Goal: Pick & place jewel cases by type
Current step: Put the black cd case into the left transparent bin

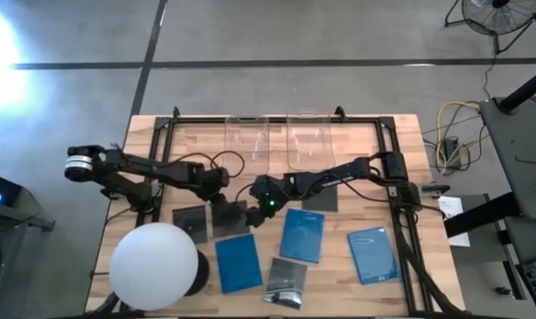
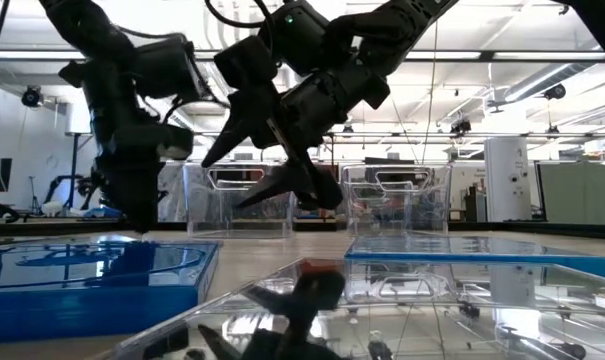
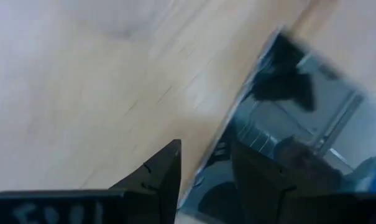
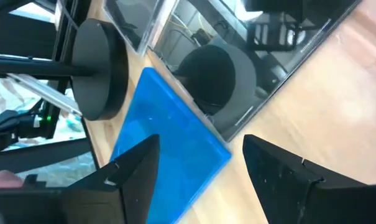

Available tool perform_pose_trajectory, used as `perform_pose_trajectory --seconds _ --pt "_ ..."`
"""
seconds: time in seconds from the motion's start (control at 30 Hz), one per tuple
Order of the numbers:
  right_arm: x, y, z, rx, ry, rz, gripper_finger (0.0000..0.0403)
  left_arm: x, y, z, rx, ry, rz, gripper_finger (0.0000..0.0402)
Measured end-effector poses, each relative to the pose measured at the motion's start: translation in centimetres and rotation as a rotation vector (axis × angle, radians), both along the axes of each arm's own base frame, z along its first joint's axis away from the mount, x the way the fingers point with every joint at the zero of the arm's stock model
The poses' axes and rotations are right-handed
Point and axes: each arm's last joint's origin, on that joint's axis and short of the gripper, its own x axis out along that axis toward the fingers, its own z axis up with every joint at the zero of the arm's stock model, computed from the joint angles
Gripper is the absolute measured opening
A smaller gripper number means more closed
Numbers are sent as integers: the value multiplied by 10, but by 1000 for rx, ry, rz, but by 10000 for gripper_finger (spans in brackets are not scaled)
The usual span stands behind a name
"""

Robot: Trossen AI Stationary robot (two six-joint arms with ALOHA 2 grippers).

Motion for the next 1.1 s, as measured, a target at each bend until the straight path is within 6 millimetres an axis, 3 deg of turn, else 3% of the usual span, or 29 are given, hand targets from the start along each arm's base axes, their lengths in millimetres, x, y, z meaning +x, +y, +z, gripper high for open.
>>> perform_pose_trajectory --seconds 0.27,0.5,1.1 --pt "0 -2 0 -16 -9 9 226 6 -10 18 -31 -113 -103 121" --pt "0 -8 -1 -32 -14 12 226 7 -22 6 -51 -126 -206 121" --pt "-2 -10 -3 -36 10 11 226 -8 -13 -23 135 -110 -209 121"
